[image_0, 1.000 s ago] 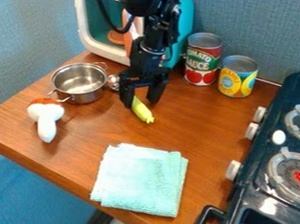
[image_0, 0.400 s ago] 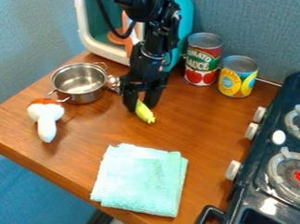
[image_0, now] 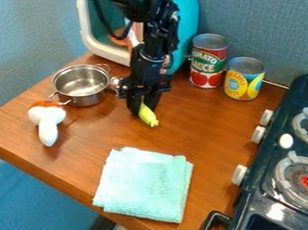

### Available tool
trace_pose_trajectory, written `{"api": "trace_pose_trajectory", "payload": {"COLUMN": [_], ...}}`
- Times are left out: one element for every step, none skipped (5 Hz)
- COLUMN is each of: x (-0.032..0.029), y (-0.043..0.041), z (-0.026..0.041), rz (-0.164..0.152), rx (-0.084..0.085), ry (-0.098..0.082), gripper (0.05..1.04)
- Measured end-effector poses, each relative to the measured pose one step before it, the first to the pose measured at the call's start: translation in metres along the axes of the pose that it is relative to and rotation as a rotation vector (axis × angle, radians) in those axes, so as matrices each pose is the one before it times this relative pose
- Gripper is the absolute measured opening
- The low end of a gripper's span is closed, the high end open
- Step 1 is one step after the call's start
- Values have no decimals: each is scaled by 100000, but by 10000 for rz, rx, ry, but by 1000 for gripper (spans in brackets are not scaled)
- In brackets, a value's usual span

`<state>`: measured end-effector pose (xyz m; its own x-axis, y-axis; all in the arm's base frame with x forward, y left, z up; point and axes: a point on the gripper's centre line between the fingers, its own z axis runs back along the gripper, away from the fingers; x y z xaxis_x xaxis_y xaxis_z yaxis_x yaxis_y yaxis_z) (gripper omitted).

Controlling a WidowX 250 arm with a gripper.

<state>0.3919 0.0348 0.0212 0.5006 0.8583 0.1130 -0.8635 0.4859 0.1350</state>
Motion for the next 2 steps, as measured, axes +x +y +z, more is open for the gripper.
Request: {"api": "trace_pose_trajectory", "payload": {"x": [-27, -338], "y": [417, 599], "z": [-27, 0], "rz": [-59, 33], "rx": [-259, -48], "ry": [108, -9], "gripper": [455, 455]}}
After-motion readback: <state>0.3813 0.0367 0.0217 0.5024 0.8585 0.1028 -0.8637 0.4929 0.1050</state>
